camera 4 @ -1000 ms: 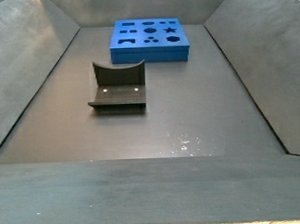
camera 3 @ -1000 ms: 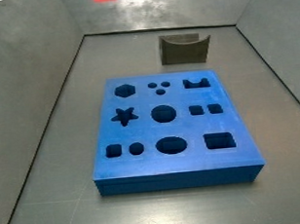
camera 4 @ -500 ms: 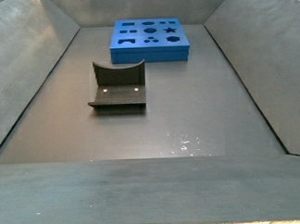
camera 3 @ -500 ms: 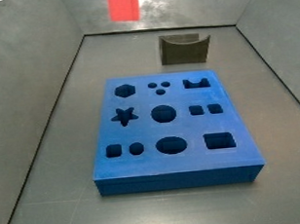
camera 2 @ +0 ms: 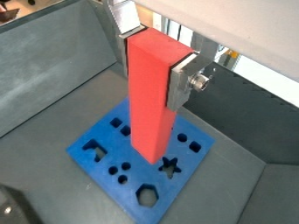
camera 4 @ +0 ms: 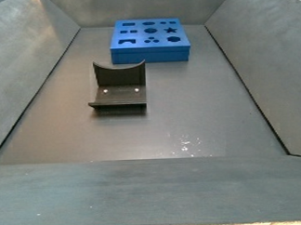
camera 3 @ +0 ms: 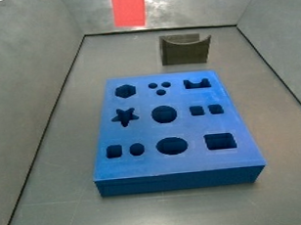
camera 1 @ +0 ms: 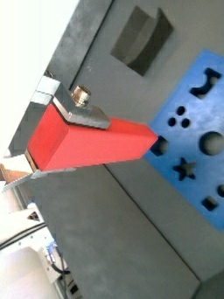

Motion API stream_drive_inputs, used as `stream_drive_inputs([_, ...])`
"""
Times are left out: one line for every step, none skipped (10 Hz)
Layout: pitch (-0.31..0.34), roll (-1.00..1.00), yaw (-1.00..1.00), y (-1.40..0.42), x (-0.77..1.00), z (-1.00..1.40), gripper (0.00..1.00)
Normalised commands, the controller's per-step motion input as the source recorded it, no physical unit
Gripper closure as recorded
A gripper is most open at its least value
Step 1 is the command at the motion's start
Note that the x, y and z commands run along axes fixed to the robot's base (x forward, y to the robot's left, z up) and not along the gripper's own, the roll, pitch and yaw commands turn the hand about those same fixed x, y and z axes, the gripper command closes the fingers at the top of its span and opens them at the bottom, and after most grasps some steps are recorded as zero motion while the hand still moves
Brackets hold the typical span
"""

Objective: Pick up the rectangle object. Move up. Move to above the board. Insert the rectangle object.
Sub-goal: Insert the rectangle object.

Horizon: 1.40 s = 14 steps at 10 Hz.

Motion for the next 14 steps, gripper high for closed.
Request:
stream_drive_inputs([-0.009, -0.09, 0.00, -0.35, 0.32, -0.15, 1.00])
stream_drive_inputs([0.000, -0.17, 0.07, -0.32, 0.44, -0.12, 1.00])
stream_drive_inputs([0.000, -0.20, 0.09, -0.39, 0.46, -0.12, 1.00])
stream_drive_inputs([0.000, -0.17, 0.06, -0.45, 0.51, -0.12, 1.00])
stream_drive_inputs([0.000, -0.15, 0.03, -0.49, 0.52, -0.13, 1.00])
stream_drive_inputs([0.000, -0.12, 0.02, -0.50, 0.55, -0.13, 1.00])
stream_drive_inputs([0.000, -0.15, 0.04, -0.43, 0.54, -0.13, 1.00])
stream_drive_inputs([0.000, -0.16, 0.07, -0.39, 0.54, -0.12, 1.00])
stream_drive_inputs([-0.031, -0.11, 0.05, -0.34, 0.46, -0.14, 1.00])
stream_drive_inputs([0.000, 0.00, 0.03, -0.32, 0.43, -0.20, 1.00])
stream_drive_inputs([0.000, 0.00, 0.03, -0.32, 0.45, -0.20, 1.00])
stream_drive_inputs([0.000, 0.00, 0.05, -0.30, 0.45, -0.24, 1.00])
stream_drive_inputs([0.000, 0.22, 0.21, -0.22, 0.42, -0.33, 1.00])
stream_drive_inputs([0.000, 0.14, 0.26, -0.19, 0.47, -0.31, 1.00])
